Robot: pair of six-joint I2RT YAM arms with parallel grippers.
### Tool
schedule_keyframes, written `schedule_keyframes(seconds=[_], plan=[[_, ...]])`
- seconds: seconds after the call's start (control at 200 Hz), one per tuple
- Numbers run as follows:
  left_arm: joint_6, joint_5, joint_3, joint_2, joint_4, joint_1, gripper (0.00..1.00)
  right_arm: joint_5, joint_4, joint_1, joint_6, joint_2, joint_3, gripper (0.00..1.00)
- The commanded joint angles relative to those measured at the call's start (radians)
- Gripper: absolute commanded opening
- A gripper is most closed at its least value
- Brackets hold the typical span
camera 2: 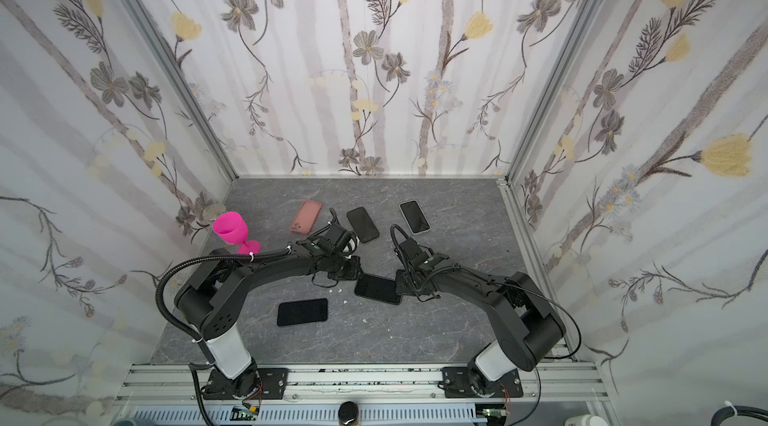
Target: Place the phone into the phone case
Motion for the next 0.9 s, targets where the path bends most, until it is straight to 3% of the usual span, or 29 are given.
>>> schedule_keyframes(seconds=[0.0, 0.894], plan=[[0.016, -0.005, 0.008, 0.009, -0.003, 0.002, 0.2, -0.011, -0.01, 0.0, -0.008, 0.004, 0.008, 0.13], [0.009, 0.006, -0.008, 0.025, 0.014, 0.0, 0.18, -0.001, -0.017, 0.0, -0.024, 0.099, -0.023, 0.09]])
